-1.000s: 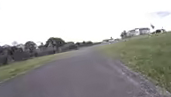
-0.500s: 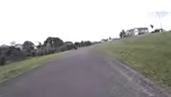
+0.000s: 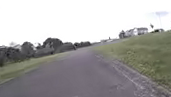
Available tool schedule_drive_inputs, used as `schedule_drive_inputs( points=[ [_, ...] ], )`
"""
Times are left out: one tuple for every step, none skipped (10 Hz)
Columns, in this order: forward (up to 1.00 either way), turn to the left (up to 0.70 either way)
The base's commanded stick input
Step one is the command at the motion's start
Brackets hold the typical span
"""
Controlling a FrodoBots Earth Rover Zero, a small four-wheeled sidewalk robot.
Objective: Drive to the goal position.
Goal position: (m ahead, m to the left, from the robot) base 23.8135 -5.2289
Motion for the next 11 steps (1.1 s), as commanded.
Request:
schedule_drive_inputs(
  points=[
    [0.7, 0.0],
    [0.7, 0.0],
    [0.7, 0.0],
    [0.7, 0.0],
    [0.7, 0.0],
    [0.7, 0.0],
    [0.7, 0.0],
    [0.7, 0.0],
    [0.7, 0.0],
    [0.7, 0.0],
    [0.7, 0.0]
  ],
)
